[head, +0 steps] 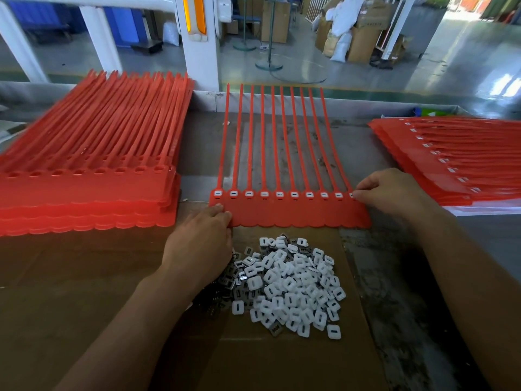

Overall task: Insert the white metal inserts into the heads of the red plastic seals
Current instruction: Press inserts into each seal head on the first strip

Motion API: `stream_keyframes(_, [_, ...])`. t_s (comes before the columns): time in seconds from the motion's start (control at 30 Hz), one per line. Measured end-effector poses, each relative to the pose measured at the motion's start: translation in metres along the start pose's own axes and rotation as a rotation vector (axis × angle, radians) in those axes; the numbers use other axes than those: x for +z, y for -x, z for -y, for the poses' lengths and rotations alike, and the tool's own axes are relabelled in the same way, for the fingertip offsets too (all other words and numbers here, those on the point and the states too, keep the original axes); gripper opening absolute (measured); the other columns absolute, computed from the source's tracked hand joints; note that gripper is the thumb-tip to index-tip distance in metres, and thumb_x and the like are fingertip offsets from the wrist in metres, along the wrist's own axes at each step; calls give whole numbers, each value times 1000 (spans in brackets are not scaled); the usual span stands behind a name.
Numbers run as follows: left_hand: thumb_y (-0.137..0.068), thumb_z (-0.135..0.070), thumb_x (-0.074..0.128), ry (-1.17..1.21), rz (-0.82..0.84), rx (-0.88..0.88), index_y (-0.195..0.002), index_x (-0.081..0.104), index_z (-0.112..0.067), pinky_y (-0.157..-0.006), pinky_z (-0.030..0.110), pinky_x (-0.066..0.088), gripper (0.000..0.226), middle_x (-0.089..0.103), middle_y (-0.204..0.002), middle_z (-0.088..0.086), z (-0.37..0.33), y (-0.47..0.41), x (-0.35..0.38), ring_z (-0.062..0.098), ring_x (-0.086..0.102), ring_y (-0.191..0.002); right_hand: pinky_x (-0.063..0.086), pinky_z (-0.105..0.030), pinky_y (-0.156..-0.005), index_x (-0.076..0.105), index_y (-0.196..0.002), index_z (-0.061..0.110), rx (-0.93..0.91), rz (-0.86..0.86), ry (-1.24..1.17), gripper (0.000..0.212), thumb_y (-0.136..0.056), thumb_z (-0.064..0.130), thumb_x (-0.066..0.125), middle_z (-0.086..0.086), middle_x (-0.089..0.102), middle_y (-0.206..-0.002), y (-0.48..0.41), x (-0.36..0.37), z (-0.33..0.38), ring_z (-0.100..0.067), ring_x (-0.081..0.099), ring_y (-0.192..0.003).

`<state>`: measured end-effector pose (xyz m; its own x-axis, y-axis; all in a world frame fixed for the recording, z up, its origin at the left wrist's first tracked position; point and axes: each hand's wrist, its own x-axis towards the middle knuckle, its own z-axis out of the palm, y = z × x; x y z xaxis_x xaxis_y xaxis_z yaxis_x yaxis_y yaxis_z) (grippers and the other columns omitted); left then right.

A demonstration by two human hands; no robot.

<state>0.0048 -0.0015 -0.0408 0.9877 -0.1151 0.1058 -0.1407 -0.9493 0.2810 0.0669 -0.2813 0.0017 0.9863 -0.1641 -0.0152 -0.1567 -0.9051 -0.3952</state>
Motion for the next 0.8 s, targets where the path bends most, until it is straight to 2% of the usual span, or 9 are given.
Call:
stream_keyframes(0.17, [-93,-23,40,-2,2,7,-129,51,-17,-107,31,32,38,42,-142,0,0,0,0,17,39,-129,47,-37,-85,69,-99,-1,90,138,-63,36,-74,24,76,-15,68,-101,0,0,0,-28,61,-90])
stream_keyframes(0.23, [-93,-23,40,-2,3,9,-128,52,-17,-107,32,33,37,42,-141,0,0,0,0,17,39,-128,46,-33,-75,67,-103,2,149,176,-190,36,-72,18,78,-8,66,-97,1,0,0,-21,58,-80])
stream_keyframes(0.3, [-93,-22,40,-3,3,12,-127,52,-17,-106,31,32,37,43,-141,0,0,0,0,17,40,-128,44,-29,-65,66,-97,8,178,195,-353,25,-74,10,75,-5,65,-89,2,0,-1,-16,56,-72])
stream_keyframes(0.37, [-93,-22,40,-10,-1,19,-127,52,-17,-107,30,31,36,43,-141,0,0,0,0,17,40,-127,48,-29,-62,58,-95,11,190,212,-490,22,-78,5,70,-3,62,-87,3,0,0,-16,58,-72])
stream_keyframes(0.47, [-93,-22,40,-11,-7,17,-128,52,-16,-106,30,30,37,43,-141,0,0,0,0,17,39,-128,50,-30,-51,49,-101,15,195,245,-601,29,-82,-2,63,-1,58,-89,5,4,2,-16,59,-73])
stream_keyframes(0.63, [-93,-22,39,1,-14,29,-130,49,-16,-106,29,29,38,42,-142,1,-1,1,0,18,40,-127,53,-43,-66,51,-115,11,174,59,-704,41,-80,-9,61,-15,59,-109,-2,16,4,-31,60,-94])
stream_keyframes(0.73, [-93,-22,41,35,-10,-3,-139,36,-16,-108,31,26,47,26,-150,5,-1,1,1,22,33,-133,51,-39,-82,53,-119,9,172,-31,-732,43,-80,-10,61,-12,59,-114,-9,23,8,-25,59,-101])
stream_keyframes(0.8, [-92,-21,42,44,-17,-25,-140,33,-14,-109,33,26,49,20,-151,8,1,0,0,25,32,-134,49,-35,-86,53,-119,8,193,-69,-766,42,-81,-9,60,-10,59,-115,-17,27,9,-22,58,-102])
